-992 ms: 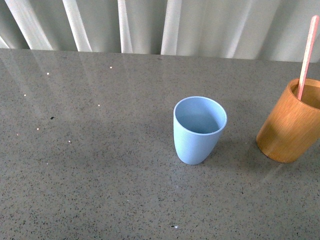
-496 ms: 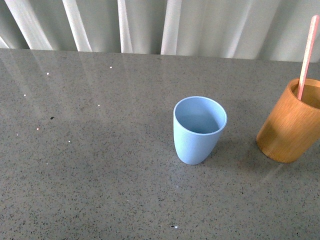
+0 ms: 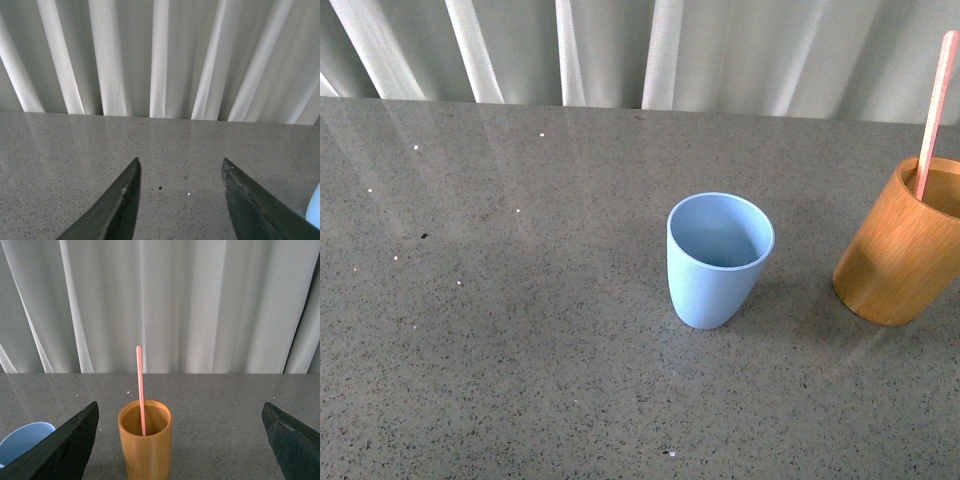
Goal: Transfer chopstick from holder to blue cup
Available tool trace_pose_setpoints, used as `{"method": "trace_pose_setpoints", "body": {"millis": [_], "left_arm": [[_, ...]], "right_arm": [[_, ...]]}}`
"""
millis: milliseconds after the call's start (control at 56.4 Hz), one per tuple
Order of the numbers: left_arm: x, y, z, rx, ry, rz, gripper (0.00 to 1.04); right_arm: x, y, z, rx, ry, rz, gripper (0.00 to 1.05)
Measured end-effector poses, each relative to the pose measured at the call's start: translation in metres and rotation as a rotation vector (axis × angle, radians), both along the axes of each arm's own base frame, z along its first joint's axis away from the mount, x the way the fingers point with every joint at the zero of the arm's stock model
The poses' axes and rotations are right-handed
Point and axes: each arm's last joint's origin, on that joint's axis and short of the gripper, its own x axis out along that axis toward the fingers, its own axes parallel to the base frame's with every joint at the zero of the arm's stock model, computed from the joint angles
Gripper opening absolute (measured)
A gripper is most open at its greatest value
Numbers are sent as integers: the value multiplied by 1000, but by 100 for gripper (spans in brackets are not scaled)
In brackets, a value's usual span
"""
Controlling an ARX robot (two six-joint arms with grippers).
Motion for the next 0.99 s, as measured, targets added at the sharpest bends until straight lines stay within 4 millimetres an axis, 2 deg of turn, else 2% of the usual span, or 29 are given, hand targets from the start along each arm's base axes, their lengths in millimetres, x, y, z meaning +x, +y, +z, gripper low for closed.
{"method": "trace_pose_setpoints", "body": {"millis": [89, 159, 266, 478, 638, 992], "left_arm": [[0, 0, 0, 0, 0, 0, 70], [0, 0, 0, 0, 0, 0, 83], [0, 0, 0, 1, 0, 0, 100], [0, 0, 0, 1, 0, 0, 98], [0, 0, 0, 1, 0, 0, 98], [0, 0, 0, 1, 0, 0, 98]], "right_arm": [[0, 0, -1, 6, 15, 2, 95], [3, -3, -3, 39, 241, 16, 95], [15, -14, -4, 78, 363, 8, 95], [54, -27, 11, 54, 347, 175, 95], [99, -32, -5, -3, 403, 263, 95], [150, -25, -12, -10, 373, 338, 95]]}}
